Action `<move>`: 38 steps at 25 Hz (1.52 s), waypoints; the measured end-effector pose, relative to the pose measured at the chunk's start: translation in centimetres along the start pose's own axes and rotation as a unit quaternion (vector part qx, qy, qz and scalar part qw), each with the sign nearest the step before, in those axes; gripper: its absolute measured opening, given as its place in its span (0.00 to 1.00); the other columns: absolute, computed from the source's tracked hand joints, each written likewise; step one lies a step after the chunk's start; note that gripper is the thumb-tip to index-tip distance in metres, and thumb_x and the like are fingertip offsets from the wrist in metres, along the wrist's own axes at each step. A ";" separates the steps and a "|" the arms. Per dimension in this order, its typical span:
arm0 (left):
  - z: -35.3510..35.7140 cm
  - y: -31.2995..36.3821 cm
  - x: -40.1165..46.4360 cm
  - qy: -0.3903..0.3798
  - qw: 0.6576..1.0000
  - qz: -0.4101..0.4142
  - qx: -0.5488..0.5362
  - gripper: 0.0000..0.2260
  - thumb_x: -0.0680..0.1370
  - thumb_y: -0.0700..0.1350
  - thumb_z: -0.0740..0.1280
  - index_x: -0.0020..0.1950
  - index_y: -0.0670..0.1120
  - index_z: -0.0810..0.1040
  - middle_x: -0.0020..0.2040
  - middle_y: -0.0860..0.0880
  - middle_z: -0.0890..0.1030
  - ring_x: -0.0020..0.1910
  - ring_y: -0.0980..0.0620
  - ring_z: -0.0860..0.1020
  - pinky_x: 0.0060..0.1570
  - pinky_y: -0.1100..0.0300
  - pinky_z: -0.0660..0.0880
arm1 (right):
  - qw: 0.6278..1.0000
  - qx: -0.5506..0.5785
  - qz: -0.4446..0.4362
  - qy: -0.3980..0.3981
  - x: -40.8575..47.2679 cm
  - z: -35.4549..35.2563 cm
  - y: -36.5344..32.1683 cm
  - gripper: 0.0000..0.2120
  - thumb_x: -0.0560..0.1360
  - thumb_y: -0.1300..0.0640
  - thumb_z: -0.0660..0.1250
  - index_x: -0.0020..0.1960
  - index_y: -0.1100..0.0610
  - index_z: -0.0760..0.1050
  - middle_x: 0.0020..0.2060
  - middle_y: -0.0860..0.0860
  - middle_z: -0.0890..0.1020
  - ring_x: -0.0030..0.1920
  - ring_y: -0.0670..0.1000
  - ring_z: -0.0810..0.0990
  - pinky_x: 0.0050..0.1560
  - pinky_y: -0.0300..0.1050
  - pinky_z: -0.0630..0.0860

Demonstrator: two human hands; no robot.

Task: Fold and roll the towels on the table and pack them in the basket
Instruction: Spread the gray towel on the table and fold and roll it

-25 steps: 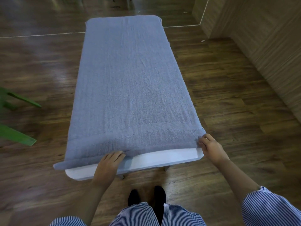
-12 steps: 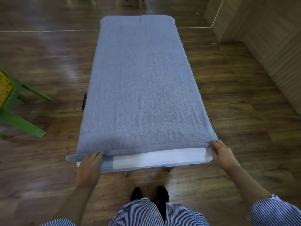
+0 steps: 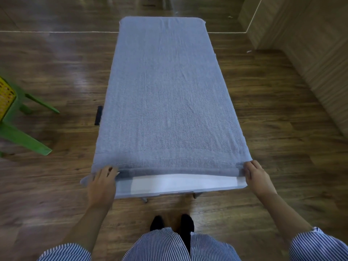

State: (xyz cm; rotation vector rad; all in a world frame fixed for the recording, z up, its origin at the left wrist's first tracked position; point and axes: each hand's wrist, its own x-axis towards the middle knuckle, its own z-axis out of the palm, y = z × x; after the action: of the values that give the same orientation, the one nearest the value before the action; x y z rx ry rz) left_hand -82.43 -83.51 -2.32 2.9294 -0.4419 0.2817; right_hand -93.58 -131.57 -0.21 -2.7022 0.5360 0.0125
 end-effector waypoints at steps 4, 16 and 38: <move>0.5 -0.8 -0.8 0.010 1.000 0.017 -0.015 0.06 0.75 0.37 0.65 0.48 0.37 0.80 0.46 0.40 0.79 0.41 0.41 0.78 0.36 0.49 0.75 | 1.000 0.007 -0.017 0.000 -1.0 0.2 0.0 0.10 0.70 0.67 0.67 0.51 0.62 0.78 0.49 0.51 0.79 0.39 0.57 0.79 0.36 0.49 0.76; 1.3 -3.4 -1.4 -0.134 0.989 -0.050 -0.030 0.30 0.60 0.20 0.68 0.60 0.39 0.77 0.60 0.34 0.73 0.59 0.27 0.72 0.34 0.39 0.79 | 1.000 0.011 0.015 0.002 0.1 0.1 -1.0 0.07 0.72 0.69 0.65 0.49 0.65 0.78 0.42 0.57 0.79 0.40 0.60 0.77 0.39 0.50 0.74; -0.4 -5.5 -0.8 -0.024 0.978 -0.193 -0.077 0.11 0.76 0.30 0.62 0.56 0.35 0.77 0.53 0.35 0.77 0.47 0.34 0.74 0.44 0.42 0.71 | 1.000 0.021 0.011 0.005 0.2 1.9 -3.9 0.05 0.72 0.68 0.64 0.48 0.65 0.75 0.43 0.57 0.75 0.39 0.60 0.77 0.37 0.48 0.72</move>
State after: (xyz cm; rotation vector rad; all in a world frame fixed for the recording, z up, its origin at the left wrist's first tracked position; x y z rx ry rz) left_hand -81.55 -78.05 -2.85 2.7928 0.1002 0.1184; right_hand -91.82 -127.65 -0.51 -2.6573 0.5643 -0.0072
